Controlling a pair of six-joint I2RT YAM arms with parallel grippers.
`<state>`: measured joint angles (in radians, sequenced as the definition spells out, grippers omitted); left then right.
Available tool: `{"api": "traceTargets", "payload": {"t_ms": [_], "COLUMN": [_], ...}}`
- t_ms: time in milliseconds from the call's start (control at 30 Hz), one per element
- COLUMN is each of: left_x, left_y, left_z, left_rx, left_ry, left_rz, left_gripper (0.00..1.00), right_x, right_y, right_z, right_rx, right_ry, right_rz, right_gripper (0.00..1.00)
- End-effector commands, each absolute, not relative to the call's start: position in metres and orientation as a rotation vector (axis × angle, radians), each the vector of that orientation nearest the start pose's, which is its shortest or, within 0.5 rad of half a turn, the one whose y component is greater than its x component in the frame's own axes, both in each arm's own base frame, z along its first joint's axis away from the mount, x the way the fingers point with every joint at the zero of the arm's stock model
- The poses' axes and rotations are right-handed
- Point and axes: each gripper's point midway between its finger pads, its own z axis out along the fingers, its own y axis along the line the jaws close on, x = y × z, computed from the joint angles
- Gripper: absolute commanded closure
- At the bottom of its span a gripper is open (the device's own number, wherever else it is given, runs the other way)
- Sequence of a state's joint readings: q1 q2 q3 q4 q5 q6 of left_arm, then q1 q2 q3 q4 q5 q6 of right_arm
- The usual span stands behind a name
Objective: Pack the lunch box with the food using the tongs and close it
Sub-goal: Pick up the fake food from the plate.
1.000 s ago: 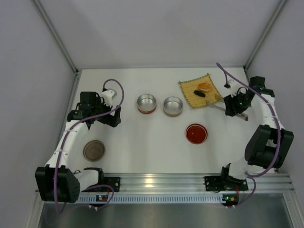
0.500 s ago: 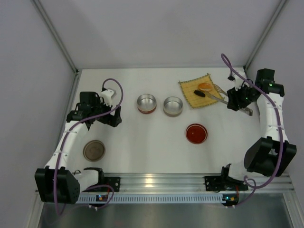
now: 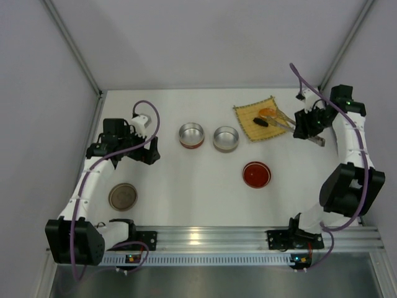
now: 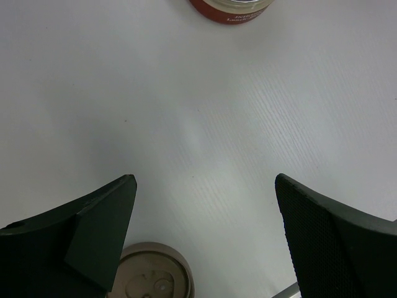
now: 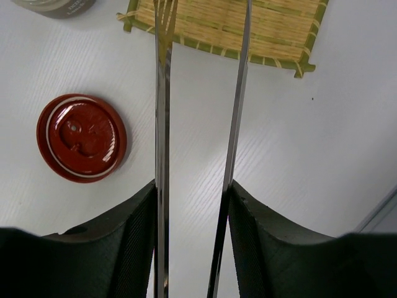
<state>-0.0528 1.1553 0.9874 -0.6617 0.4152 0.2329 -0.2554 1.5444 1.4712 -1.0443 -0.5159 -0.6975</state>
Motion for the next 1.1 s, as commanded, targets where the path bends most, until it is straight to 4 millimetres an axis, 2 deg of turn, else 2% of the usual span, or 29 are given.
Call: {"api": "traceTargets", "payload": {"t_ms": [0,167,367,600,900,1067], "left_x": [0.300,0.300,0.308,0.313,0.315,0.317], "left_y": [-0.084,-0.087,-0.087,-0.086,-0.090,-0.090], "left_z": [0.185,0.177,0.176,0.166,0.166,0.167], "left_rx": [0.526,0.555,0.559,0.548,0.534,0.540], "left_ry": [2.242,2.262,2.274,2.304,2.305,2.299], "left_rz": [-0.454,-0.484,-0.492,-0.494,-0.520,-0.523], "left_gripper": [0.02,0.02,0.02,0.02,0.02,0.02], "right_x": [0.378,0.409,0.434,0.446,0.474,0.477], "right_y": [-0.025,-0.039,-0.044,-0.039,-0.044,-0.039], "right_z": [0.215,0.212,0.195,0.176,0.164,0.152], "right_rx": [-0.705,-0.740,-0.811,-0.907,-0.884,-0.923], "right_ry": [2.288,2.289,2.309,2.295,2.302,2.318], "right_rz": [0.270,0.219,0.243,0.293,0.262,0.274], "right_gripper": [0.55,0.55,0.55,0.51,0.50,0.50]}}
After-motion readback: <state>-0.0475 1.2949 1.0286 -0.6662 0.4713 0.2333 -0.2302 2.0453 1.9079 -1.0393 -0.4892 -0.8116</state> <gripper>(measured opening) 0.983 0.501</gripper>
